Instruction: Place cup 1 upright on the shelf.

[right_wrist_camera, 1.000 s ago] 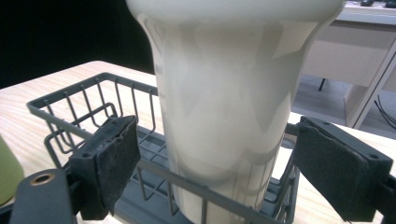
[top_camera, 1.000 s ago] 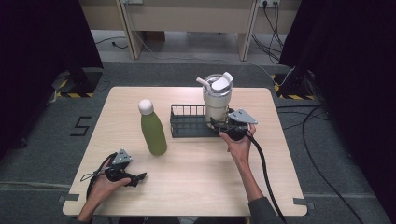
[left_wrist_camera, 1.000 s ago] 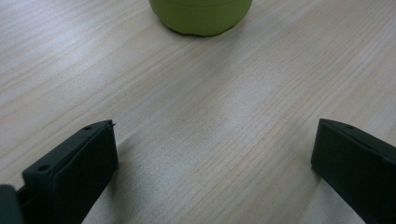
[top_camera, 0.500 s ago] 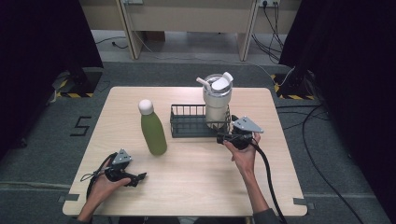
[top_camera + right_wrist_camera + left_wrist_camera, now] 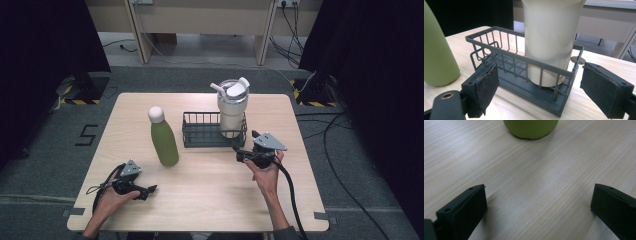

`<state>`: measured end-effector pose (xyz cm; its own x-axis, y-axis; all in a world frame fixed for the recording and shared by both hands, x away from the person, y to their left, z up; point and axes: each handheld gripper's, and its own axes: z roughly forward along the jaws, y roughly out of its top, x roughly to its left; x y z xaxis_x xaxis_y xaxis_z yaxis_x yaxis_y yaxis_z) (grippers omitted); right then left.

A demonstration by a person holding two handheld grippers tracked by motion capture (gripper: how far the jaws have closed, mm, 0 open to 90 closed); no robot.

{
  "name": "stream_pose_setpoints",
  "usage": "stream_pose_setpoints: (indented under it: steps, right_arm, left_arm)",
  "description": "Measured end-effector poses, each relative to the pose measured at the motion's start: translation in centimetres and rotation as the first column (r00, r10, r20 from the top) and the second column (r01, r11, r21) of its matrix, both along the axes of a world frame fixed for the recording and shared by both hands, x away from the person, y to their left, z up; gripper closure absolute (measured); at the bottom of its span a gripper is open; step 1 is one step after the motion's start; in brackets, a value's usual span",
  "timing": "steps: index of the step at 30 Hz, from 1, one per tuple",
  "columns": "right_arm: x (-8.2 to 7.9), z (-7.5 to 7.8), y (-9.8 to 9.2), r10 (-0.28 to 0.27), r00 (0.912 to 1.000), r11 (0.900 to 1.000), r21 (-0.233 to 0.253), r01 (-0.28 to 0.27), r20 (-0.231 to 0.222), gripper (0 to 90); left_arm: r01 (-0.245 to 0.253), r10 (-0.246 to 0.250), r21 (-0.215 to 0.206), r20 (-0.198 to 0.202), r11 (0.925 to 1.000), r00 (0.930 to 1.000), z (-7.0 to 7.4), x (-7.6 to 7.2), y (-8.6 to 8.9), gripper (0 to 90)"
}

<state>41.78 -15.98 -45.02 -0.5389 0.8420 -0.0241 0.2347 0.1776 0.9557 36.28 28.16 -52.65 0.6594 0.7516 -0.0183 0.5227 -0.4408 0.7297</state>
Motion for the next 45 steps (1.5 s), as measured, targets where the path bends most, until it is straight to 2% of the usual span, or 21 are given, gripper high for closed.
stream_pose_setpoints:
  steps: [12, 21, 30, 45]
  right_arm:
    - [-1.5, -0.1, -0.5, 0.015, 0.9999, 1.000, -0.004, -0.015, -0.007, 15.0]
    - [-3.6, -1.1, -2.3, 0.012, 0.9992, 1.000, -0.002, -0.012, -0.037, 15.1]
    - [-5.7, -1.9, -2.9, 0.014, 0.9988, 1.000, -0.010, -0.014, -0.047, 15.1]
    - [-7.9, -3.6, -4.2, 0.005, 0.9966, 0.999, -0.039, -0.009, -0.082, 15.1]
  left_arm:
    - [0.003, -0.003, 0.000, -0.001, 1.0000, 1.0000, 0.0, -0.1, 0.0, 0.0]
    - [0.004, -0.004, 0.000, -0.001, 1.0000, 1.0000, 0.0, -0.1, 0.0, 0.0]
    - [0.003, -0.003, 0.000, -0.001, 1.0000, 1.0000, 0.0, -0.1, 0.0, 0.0]
    - [0.003, -0.003, 0.000, -0.001, 1.0000, 1.0000, 0.0, -0.1, 0.0, 0.0]
